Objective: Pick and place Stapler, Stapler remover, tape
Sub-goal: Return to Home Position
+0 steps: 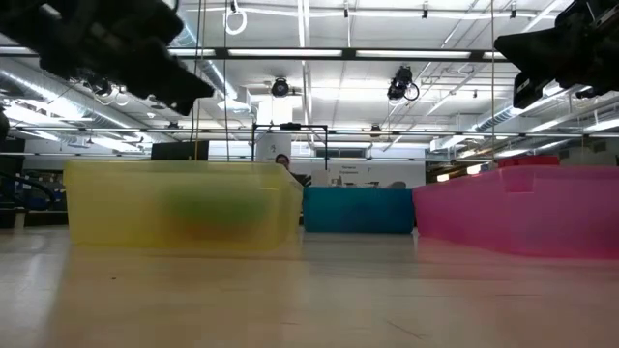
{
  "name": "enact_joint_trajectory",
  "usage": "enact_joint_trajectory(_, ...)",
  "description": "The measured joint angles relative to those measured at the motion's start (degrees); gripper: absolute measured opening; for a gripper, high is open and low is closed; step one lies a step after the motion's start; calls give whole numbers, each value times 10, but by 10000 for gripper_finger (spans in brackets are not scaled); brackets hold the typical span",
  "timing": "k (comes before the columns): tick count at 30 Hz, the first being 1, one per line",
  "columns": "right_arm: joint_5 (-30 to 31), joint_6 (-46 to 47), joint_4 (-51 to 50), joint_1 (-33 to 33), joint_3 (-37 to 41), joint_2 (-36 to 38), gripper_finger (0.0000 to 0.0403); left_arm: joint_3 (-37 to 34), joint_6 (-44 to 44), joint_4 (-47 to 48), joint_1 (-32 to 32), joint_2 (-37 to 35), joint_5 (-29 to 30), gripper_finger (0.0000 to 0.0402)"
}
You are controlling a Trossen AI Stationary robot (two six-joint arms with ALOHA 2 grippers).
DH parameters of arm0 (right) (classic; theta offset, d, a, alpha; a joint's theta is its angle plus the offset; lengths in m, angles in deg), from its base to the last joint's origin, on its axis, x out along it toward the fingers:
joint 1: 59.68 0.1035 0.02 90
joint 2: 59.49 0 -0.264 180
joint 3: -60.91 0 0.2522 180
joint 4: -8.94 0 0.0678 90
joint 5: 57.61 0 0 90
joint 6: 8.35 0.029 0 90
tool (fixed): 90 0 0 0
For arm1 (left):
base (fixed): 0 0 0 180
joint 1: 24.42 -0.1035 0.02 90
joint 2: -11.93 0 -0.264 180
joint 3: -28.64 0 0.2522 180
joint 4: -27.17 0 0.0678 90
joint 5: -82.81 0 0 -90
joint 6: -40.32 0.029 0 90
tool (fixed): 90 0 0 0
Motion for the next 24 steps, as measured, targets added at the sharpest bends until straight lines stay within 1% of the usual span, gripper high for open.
enact_joint_trajectory(3,0,0,0,0,0,0,16,-57,-1,-27,0,-53,0,2)
enact_joint_trajectory(9,0,0,0,0,0,0,16,-123,-26,-31,0,-138,0,2)
enact_joint_trajectory(22,0,0,0,0,0,0,16,-196,-26,-18,0,-293,4,2)
enact_joint_trajectory(24,0,0,0,0,0,0,16,-196,-26,7,0,-315,5,2)
